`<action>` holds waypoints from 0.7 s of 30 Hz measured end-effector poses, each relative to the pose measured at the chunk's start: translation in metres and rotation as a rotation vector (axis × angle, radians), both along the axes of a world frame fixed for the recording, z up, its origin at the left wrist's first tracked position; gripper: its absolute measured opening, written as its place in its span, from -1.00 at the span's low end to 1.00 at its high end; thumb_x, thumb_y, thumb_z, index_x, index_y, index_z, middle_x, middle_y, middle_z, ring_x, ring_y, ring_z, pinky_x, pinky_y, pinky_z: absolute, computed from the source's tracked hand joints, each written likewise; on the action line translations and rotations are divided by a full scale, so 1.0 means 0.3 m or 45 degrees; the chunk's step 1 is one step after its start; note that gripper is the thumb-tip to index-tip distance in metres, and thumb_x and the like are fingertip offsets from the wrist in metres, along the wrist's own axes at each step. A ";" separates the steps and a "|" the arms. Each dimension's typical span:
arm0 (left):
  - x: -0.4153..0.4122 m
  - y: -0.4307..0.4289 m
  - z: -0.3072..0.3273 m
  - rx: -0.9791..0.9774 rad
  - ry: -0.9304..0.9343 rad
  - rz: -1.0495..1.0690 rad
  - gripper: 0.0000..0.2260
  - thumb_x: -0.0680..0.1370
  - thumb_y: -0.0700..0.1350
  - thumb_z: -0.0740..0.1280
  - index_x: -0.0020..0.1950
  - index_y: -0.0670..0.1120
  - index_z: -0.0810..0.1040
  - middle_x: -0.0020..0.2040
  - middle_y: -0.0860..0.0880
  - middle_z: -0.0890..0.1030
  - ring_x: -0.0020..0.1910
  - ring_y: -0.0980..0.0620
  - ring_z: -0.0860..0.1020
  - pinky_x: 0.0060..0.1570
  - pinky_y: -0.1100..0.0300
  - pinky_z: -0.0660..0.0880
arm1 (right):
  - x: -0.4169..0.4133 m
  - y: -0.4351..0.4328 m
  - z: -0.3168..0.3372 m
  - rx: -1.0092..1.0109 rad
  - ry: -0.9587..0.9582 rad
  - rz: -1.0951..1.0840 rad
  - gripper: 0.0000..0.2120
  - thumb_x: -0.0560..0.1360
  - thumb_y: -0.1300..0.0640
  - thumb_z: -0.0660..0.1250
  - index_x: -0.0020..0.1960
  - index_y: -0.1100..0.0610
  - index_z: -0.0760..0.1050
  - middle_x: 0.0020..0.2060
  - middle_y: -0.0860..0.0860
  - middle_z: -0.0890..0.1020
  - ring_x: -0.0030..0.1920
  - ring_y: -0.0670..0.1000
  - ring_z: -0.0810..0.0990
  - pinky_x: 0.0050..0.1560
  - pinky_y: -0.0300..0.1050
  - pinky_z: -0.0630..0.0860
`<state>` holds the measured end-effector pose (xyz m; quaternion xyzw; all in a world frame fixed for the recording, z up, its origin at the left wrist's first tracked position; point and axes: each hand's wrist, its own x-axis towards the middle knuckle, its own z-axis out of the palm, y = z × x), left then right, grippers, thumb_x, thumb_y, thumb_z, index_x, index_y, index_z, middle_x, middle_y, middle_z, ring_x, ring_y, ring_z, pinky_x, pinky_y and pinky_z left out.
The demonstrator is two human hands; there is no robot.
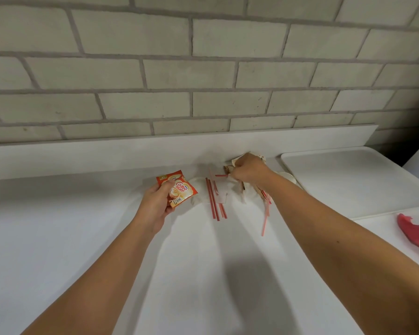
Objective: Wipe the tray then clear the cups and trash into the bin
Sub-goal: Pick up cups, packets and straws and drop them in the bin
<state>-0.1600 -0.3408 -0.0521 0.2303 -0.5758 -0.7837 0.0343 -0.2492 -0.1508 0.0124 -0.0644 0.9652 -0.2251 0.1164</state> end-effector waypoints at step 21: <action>0.023 0.010 0.012 -0.017 -0.013 0.002 -0.82 0.58 -0.09 0.25 0.13 -0.12 0.50 -0.14 -0.04 0.62 -0.14 -0.02 0.58 -0.47 0.36 0.43 | 0.099 -0.118 -0.160 0.297 -0.191 0.034 -0.76 0.43 0.38 0.26 -0.33 0.19 0.28 -0.37 0.05 0.36 -0.42 0.01 0.37 -0.47 -0.20 0.30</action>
